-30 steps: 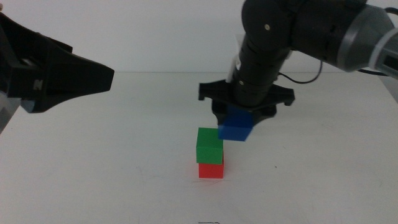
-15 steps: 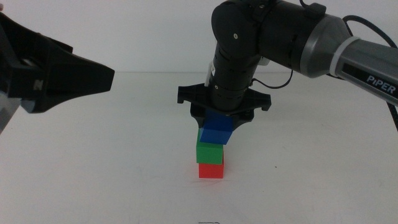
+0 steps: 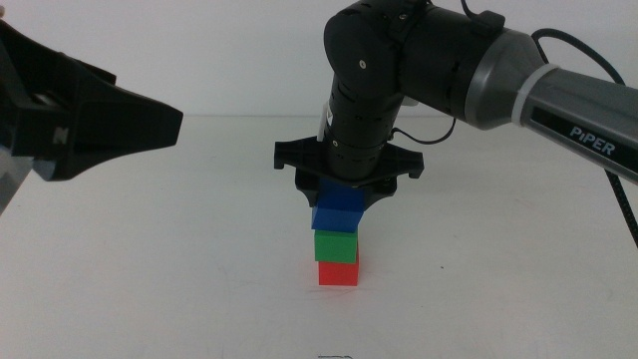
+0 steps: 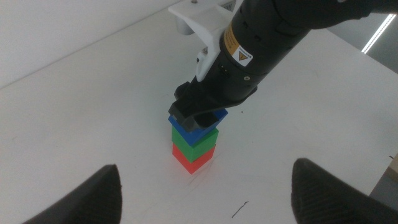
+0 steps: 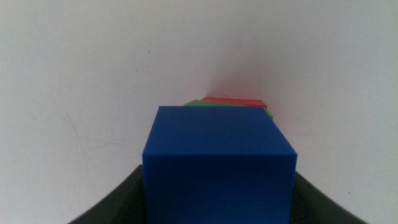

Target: Stack red cubes first, then green, then blue cubes in a specific spot.

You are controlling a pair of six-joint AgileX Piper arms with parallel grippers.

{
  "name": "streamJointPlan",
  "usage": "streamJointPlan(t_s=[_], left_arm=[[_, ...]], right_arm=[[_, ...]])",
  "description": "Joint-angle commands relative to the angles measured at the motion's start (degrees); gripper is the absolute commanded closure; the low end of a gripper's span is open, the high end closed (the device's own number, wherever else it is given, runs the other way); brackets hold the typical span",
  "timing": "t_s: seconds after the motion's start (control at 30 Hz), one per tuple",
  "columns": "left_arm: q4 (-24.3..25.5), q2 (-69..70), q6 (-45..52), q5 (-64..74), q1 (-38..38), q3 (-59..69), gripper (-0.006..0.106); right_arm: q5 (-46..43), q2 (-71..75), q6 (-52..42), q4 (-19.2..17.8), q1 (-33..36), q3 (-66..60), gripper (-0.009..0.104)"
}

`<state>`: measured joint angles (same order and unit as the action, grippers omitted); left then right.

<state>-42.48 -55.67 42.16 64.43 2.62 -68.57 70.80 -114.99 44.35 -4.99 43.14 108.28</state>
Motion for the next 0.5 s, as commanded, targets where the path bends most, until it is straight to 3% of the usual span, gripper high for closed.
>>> streamJointPlan(t_s=[0.0, 0.47], left_arm=[[-3.12, 0.54, 0.14, -2.52, -0.06, -1.29, 0.007], [-3.12, 0.54, 0.14, -2.52, -0.06, -1.29, 0.007]], right_arm=[[3.77, 2.99, 0.27, -1.99, 0.06, 1.99, 0.096], [3.77, 1.50, 0.23, -1.73, 0.06, 1.99, 0.094]])
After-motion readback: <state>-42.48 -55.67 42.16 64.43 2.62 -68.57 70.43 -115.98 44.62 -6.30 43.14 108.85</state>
